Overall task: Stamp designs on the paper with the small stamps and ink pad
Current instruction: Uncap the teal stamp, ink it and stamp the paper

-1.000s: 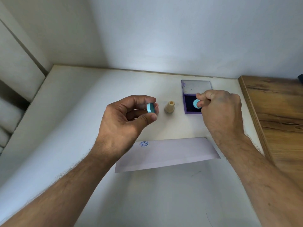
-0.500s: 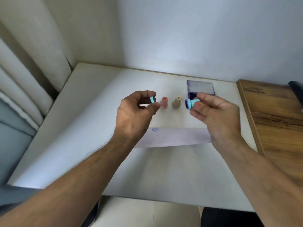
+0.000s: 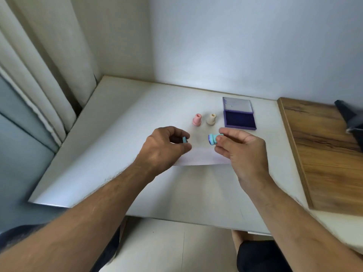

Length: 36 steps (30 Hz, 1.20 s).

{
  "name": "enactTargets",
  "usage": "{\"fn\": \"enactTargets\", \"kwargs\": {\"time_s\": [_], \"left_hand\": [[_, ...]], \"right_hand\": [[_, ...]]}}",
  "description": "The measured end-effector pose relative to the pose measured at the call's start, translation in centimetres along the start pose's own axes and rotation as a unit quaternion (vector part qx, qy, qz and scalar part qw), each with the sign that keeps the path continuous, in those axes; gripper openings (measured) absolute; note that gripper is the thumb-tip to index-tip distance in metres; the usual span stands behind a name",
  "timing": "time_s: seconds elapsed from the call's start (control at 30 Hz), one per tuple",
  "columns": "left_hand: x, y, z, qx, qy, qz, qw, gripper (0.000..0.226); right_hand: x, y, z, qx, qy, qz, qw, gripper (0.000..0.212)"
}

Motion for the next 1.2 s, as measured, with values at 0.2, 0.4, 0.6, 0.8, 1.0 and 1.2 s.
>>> {"fn": "enactTargets", "kwargs": {"time_s": [0.2, 0.4, 0.6, 0.8, 1.0, 1.2], "left_hand": [[1.2, 0.2, -0.1, 0.029, 0.037, 0.047, 0.998, 0.011], [3.0, -0.6, 0.1, 0.038, 0.075, 0.098, 0.992, 0.008], [3.4, -0.5, 0.9, 0.038, 0.09, 0.112, 0.989, 0.01], [3.5, -0.2, 0.6, 0.026, 0.088, 0.11, 0.99, 0.01], [3.6, 0.0, 0.1, 0.027, 0.099, 0.104, 0.989, 0.009], [3.7, 0.1, 0.1, 0.006, 0.106, 0.106, 0.989, 0.007]], "right_hand": [[1.5, -0.2, -1.8, -0.164, 0.047, 0.068, 0.983, 0.023], [2.2, -0.8, -2.5, -0.245, 0.068, 0.111, 0.961, 0.026], [2.0, -0.9, -2.3, -0.292, 0.076, 0.132, 0.944, 0.024], [1.8, -1.4, -2.5, -0.322, 0.084, 0.141, 0.932, 0.022], [1.6, -1.7, -2.9, -0.352, 0.083, 0.147, 0.92, 0.025], [1.6, -1.8, -2.9, -0.359, 0.086, 0.159, 0.916, 0.024]]}}
Point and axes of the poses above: each hand's wrist, its own x-axis towards the middle knuckle, its own z-axis out of the back of the hand, y = z × x, the point moved 4 cm from there along x, towards the middle knuckle
